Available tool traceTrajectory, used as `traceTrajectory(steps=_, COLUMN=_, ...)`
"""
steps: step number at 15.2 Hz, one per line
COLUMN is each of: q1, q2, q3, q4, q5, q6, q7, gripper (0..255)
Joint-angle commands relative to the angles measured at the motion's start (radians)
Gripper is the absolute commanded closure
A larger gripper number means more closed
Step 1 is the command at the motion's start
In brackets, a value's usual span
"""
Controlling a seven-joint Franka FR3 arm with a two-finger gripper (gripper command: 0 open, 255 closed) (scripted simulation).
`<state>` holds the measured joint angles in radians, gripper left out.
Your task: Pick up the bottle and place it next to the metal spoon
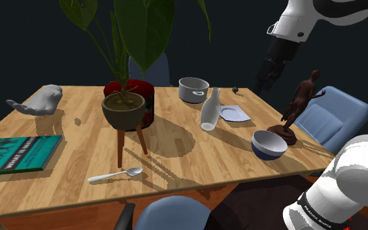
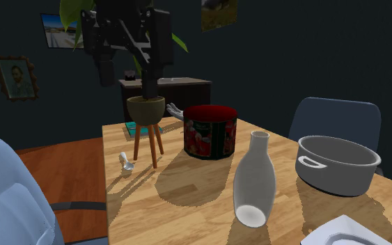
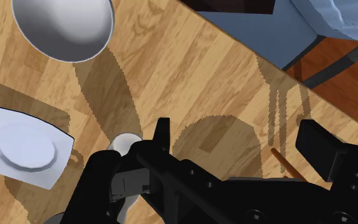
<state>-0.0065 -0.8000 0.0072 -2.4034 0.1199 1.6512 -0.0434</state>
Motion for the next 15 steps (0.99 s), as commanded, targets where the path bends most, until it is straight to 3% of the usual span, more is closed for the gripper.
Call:
traceTrajectory(steps=1, q1=0.0, q2=0.0, q3=0.0, q4=0.0, q5=0.0, q6=0.0, q7=0.0, gripper=0)
traceTrajectory(steps=15, q1=-0.052, q2=0.483, q3=-0.062, q4=0.188, q5=-0.062, q6=0.315, q7=-0.075, gripper=0)
